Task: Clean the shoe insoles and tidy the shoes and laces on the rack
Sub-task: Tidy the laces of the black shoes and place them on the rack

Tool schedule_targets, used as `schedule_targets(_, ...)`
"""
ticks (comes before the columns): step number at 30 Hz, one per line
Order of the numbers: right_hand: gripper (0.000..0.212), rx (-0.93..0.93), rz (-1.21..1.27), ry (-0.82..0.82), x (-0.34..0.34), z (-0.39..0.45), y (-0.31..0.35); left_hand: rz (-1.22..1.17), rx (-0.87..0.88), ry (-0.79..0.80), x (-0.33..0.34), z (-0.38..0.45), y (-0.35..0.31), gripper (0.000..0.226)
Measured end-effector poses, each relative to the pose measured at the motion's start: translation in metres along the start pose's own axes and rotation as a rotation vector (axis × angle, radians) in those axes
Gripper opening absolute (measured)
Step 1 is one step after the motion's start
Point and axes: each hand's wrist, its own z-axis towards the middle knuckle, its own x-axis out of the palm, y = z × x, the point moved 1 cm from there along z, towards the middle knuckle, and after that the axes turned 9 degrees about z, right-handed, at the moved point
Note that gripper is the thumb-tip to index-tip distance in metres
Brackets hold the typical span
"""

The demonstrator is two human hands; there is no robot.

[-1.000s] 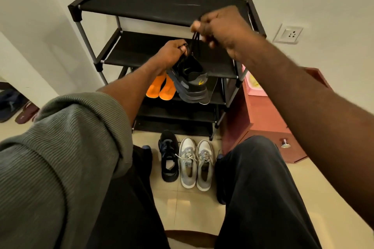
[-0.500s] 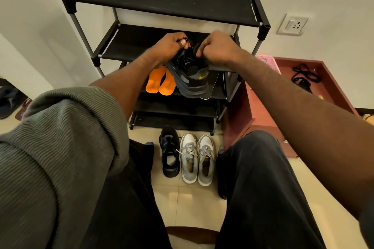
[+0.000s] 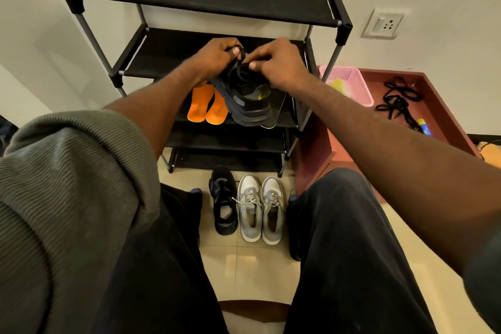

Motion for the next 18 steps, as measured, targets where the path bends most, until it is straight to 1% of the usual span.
schedule_targets(1, 0.024, -0.061, -0.143, 0.108, 0.004, 0.001, 0.006, 0.004, 0.006, -0.005, -0.001, 0.0, -0.001, 0.025)
schedule_targets(2, 0.028, -0.082, -0.285, 0.199, 0.008, 0.002, 0.009, 0.013, 0.009, -0.002, -0.001, -0.001, -0.002, 0.025)
schedule_targets(3, 0.033, -0.073, -0.376, 0.233, 0.01, 0.002, 0.011, 0.026, 0.011, 0.007, -0.001, -0.002, -0.003, 0.025)
schedule_targets(4, 0.037, -0.071, -0.407, 0.206, 0.01, 0.002, 0.013, 0.038, 0.015, 0.019, -0.001, -0.002, -0.002, 0.024)
schedule_targets(6, 0.04, -0.086, -0.339, 0.053, 0.009, -0.003, 0.015, 0.045, 0.026, 0.038, -0.001, -0.002, 0.001, 0.023)
schedule_targets(7, 0.039, -0.099, -0.259, -0.034, 0.007, -0.005, 0.017, 0.048, 0.031, 0.041, -0.001, -0.001, 0.003, 0.023)
schedule_targets(8, 0.036, -0.102, -0.172, -0.086, 0.005, -0.007, 0.018, 0.048, 0.035, 0.039, -0.002, -0.001, 0.005, 0.023)
schedule_targets(9, 0.029, -0.084, -0.107, -0.087, 0.002, -0.008, 0.019, 0.046, 0.038, 0.034, -0.002, 0.0, 0.006, 0.023)
schedule_targets(10, 0.019, -0.056, -0.09, -0.03, 0.0, -0.009, 0.019, 0.041, 0.041, 0.03, -0.002, 0.0, 0.006, 0.024)
schedule_targets(11, 0.015, -0.028, -0.121, 0.064, -0.003, -0.01, 0.02, 0.039, 0.04, 0.028, -0.001, 0.001, 0.005, 0.024)
schedule_targets(12, 0.019, -0.01, -0.179, 0.158, -0.004, -0.01, 0.019, 0.036, 0.034, 0.027, -0.001, 0.001, 0.004, 0.025)
schedule_targets(13, 0.02, 0.002, -0.221, 0.212, -0.004, -0.01, 0.017, 0.032, 0.02, 0.031, -0.001, 0.002, 0.003, 0.026)
schedule_targets(14, 0.017, 0.015, -0.238, 0.204, -0.004, -0.007, 0.013, 0.027, 0.008, 0.037, -0.001, 0.003, 0.003, 0.026)
schedule_targets(16, 0.014, 0.09, -0.199, 0.1, -0.002, 0.002, 0.006, 0.021, -0.007, 0.046, -0.001, 0.005, 0.003, 0.026)
schedule_targets(18, 0.016, 0.273, -0.062, 0.003, -0.001, 0.011, 0.003, 0.016, -0.015, 0.055, -0.003, 0.005, 0.004, 0.026)
